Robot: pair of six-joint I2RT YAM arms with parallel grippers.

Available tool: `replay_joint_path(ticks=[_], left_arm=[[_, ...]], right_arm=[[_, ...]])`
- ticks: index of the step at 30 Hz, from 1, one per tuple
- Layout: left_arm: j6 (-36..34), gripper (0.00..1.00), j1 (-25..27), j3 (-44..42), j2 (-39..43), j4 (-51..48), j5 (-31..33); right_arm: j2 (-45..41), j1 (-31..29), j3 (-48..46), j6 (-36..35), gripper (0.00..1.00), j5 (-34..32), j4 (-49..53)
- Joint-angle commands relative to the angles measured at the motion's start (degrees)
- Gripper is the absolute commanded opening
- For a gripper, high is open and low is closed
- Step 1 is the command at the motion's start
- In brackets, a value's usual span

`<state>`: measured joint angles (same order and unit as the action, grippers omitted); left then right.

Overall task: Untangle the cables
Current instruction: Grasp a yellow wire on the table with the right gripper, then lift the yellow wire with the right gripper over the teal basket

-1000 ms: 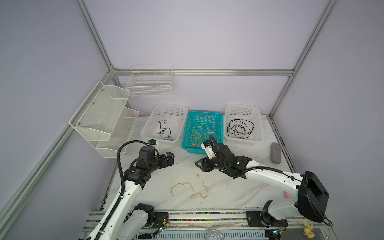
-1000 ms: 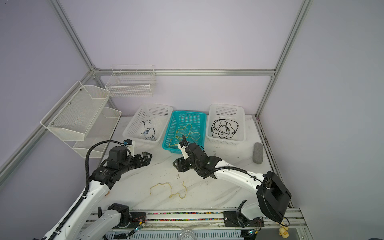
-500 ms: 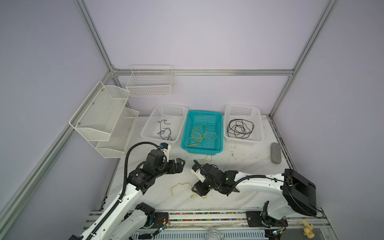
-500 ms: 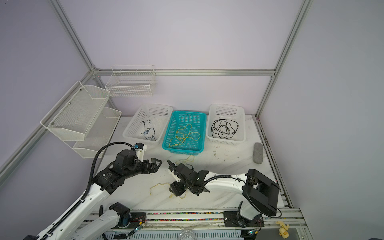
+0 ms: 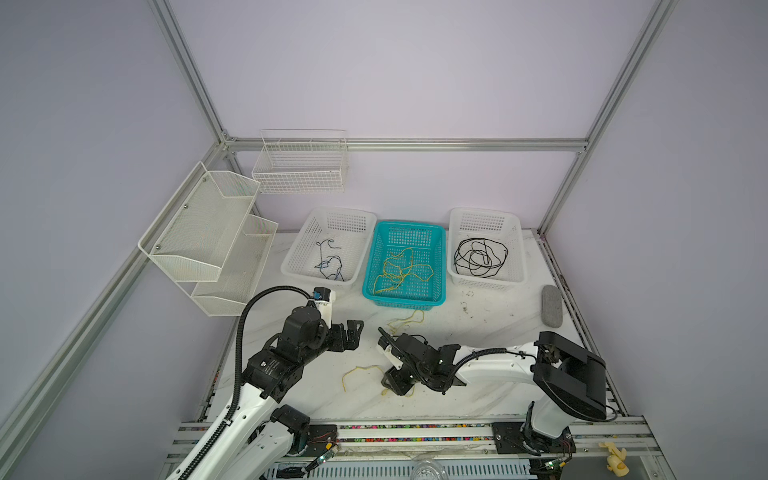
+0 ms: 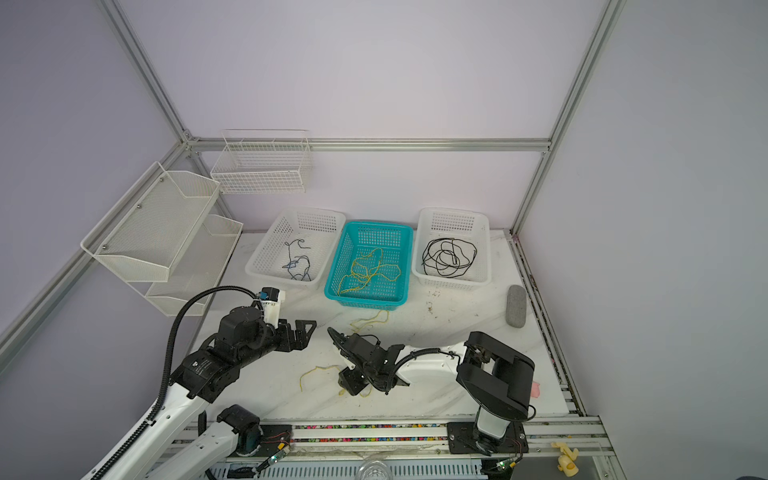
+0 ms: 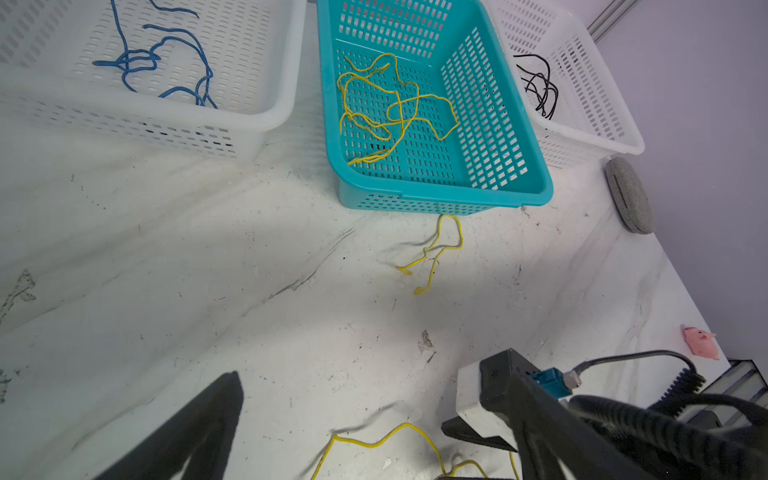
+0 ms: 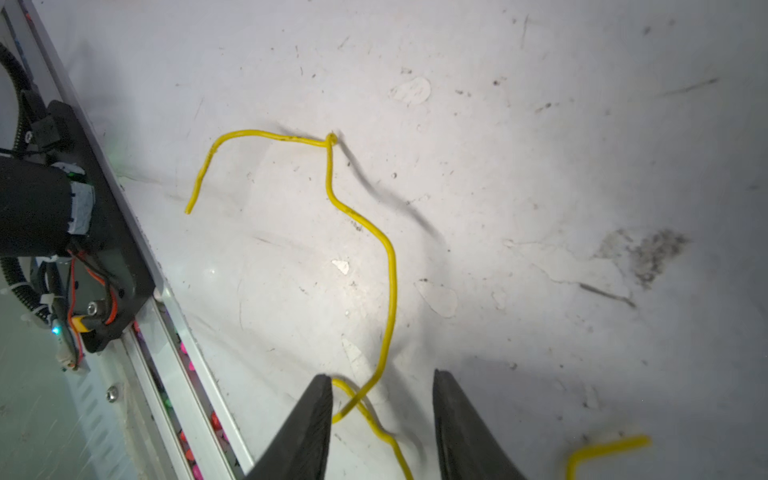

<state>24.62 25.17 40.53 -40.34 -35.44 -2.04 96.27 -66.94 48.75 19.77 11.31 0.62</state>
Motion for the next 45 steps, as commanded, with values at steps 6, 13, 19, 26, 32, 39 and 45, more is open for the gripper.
replay_joint_path(ticks=[6,13,19,26,32,39,45], left_arm=[[-1.5,1.0,0.2,-2.5,0.3,1.7,1.2],[-1.5,1.0,0.2,-2.5,-0.1,1.8,1.3],[-1.4,1.0,0.2,-2.5,-0.4,1.9,1.3],[-1.3,1.0,0.1,-2.4,-1.1,1.8,1.3],[-0.9,1.0,0.2,-1.8,-2.2,1.3,0.9],[0.8,1.0,0.2,-0.9,-5.0,0.9,-0.3],[3.8,1.0,0.2,-0.9,-6.9,1.9,-2.4]], right_arm=[[2.6,-0.7,2.4,0.5,0.23,-1.7,-1.5],[2.8,-0.9,2.9,0.5,0.04,-2.1,-0.6],[-0.3,-0.9,3.7,-0.3,0.0,-5.5,2.9],[-8.0,-0.8,4.3,0.0,0.0,-12.0,7.9],[-14.6,2.0,5.4,-1.1,0.0,-17.2,11.5],[-21.0,12.1,6.8,-0.6,0.0,-18.0,12.8],[-21.9,19.6,10.1,0.4,0.0,-18.9,11.2]])
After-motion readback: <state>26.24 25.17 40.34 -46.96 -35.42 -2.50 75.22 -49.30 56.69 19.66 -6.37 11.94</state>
